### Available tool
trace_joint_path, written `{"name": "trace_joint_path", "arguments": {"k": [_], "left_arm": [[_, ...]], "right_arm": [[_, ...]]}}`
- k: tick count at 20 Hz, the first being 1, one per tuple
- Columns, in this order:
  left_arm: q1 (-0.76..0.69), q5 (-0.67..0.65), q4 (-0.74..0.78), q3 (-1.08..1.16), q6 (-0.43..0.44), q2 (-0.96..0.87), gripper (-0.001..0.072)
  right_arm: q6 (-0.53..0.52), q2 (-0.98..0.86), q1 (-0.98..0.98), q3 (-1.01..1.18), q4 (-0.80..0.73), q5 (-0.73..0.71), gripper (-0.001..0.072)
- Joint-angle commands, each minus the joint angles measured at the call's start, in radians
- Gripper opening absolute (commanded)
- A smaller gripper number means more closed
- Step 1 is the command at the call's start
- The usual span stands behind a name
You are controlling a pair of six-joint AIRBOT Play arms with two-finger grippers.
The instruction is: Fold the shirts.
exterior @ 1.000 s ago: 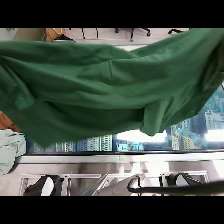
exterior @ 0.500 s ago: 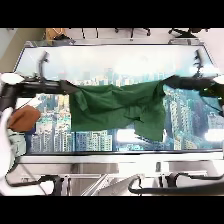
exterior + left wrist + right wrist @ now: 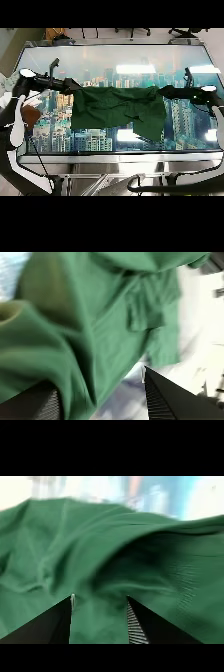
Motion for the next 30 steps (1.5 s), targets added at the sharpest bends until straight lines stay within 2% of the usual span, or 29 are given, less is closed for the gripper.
{"name": "trace_joint_path", "arguments": {"k": [1, 4, 7, 10, 13, 18, 19, 20, 23, 26, 28, 30], "left_arm": [[0.061, -0.130, 0.319, 0.092, -0.130, 0.019, 0.0493], [0.097, -0.155, 0.446, -0.054, -0.135, 0.103, 0.0493], [0.121, -0.042, 0.441, -0.312, -0.109, 0.185, 0.0493], [0.102, 0.076, 0.391, -0.521, -0.069, 0.204, 0.0492], [0.039, 0.170, 0.369, -0.635, -0.047, 0.165, 0.0492], [-0.042, 0.203, 0.331, -0.628, -0.047, 0.099, 0.0474], [-0.053, 0.195, 0.334, -0.610, -0.047, 0.095, 0.0309], [-0.057, 0.190, 0.334, -0.595, -0.046, 0.095, 0.0032], [-0.056, 0.149, 0.333, -0.542, -0.049, 0.095, 0.0013], [-0.056, 0.119, 0.333, -0.491, -0.055, 0.095, 0.0012], [-0.056, 0.090, 0.324, -0.450, -0.061, 0.095, 0.0012], [-0.056, 0.021, 0.295, -0.389, -0.070, 0.114, 0.0011]], "right_arm": [[0.035, -0.003, -0.106, -0.001, -0.029, 0.031, 0.0395], [0.106, -0.003, -0.198, -0.001, -0.179, 0.105, 0.0412], [0.158, -0.004, -0.210, -0.001, -0.354, 0.116, 0.0412], [0.161, -0.016, -0.200, -0.001, -0.366, 0.116, 0.0412], [0.161, -0.043, -0.175, -0.001, -0.367, 0.124, 0.0411], [0.160, -0.089, -0.109, -0.001, -0.367, 0.131, 0.0411], [0.160, -0.099, -0.093, -0.001, -0.367, 0.132, 0.0411], [0.158, -0.111, -0.076, -0.001, -0.367, 0.131, 0.0411], [0.157, -0.137, -0.039, -0.001, -0.370, 0.131, 0.0406], [0.157, -0.152, -0.023, -0.001, -0.370, 0.152, 0.0263], [0.147, -0.145, -0.022, 0.002, -0.359, 0.192, 0.0019], [0.142, -0.107, -0.028, 0.035, -0.343, 0.251, 0.0020]]}}
